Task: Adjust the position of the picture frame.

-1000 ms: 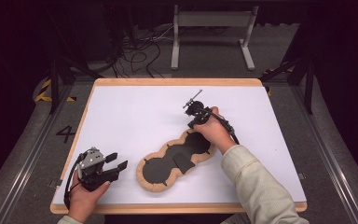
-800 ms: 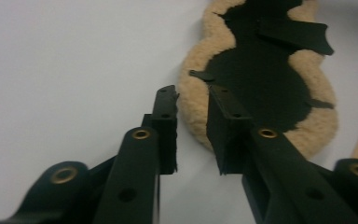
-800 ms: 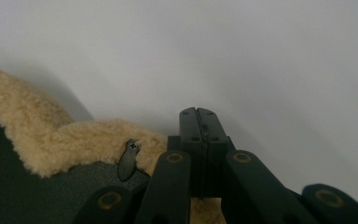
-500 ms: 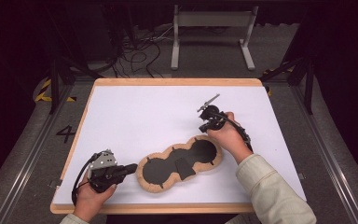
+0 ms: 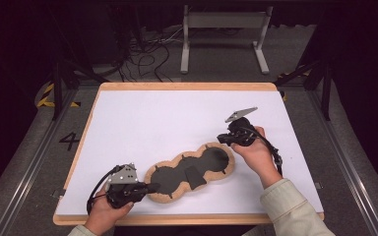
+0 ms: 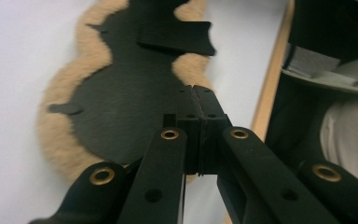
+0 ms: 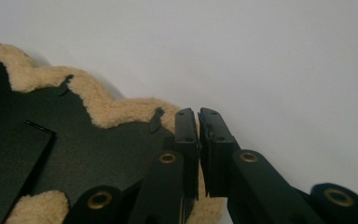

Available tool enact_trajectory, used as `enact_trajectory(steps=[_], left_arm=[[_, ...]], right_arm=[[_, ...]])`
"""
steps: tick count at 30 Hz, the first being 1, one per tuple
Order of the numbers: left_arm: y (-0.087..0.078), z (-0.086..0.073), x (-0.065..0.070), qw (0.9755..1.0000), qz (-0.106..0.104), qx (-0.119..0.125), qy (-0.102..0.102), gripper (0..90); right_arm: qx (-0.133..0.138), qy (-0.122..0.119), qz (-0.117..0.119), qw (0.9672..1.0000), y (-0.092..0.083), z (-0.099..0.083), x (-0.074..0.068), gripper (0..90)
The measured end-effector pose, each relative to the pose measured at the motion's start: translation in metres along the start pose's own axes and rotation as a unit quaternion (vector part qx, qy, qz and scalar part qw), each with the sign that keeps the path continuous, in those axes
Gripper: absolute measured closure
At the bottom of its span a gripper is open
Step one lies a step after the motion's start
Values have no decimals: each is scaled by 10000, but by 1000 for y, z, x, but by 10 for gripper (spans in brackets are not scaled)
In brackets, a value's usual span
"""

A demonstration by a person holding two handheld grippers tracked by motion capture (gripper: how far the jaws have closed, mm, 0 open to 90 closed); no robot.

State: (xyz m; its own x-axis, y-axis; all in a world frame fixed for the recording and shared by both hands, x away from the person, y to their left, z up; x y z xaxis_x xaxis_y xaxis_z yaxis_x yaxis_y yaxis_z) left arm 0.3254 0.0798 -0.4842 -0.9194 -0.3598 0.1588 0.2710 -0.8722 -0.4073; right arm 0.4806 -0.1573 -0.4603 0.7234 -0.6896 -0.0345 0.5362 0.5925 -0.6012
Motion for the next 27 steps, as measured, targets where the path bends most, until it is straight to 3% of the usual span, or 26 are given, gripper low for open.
enact_trajectory(steps=[3,5,6,9,13,15,19,25,27], left_arm=[[5,-2,8,9996,-218,-150,86,900],[10,-6,12,9990,-336,-284,93,900],[12,-7,11,9985,-358,-357,194,900],[16,-12,15,9974,-482,-511,160,900],[22,-17,21,9940,-704,-786,273,900],[24,-19,24,9917,-736,-956,441,900],[25,-23,28,9881,-917,-1151,440,900],[35,-35,28,9815,-952,-1572,532,900],[36,-38,27,9797,-875,-1715,555,900]], right_arm=[[76,-19,9,10000,-7,-3,-4,854],[280,67,42,9996,-12,-3,-7,849],[366,105,95,9992,-15,-4,-9,844],[452,161,58,9988,-19,-10,-11,840],[403,109,35,9991,-23,-16,-12,831],[430,137,34,9990,-26,-17,-12,829],[472,231,39,9986,-30,-20,-11,826],[487,285,-5,9984,-34,-24,-10,823],[492,298,-14,9983,-34,-25,-9,822]])
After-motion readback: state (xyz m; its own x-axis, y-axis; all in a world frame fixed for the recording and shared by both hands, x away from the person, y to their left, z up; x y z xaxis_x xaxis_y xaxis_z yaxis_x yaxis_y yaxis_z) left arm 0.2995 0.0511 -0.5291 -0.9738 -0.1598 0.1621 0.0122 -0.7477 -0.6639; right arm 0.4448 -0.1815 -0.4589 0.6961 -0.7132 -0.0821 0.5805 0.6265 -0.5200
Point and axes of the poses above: each handheld gripper's, and its own axes: y roughly forward along the jaws, z roughly out of its top, x roughly to its right, the point moved 10 cm from there along y, roughly forward along the jaws, and after that the axes turned 12 degrees about x, right-handed, at the moved point
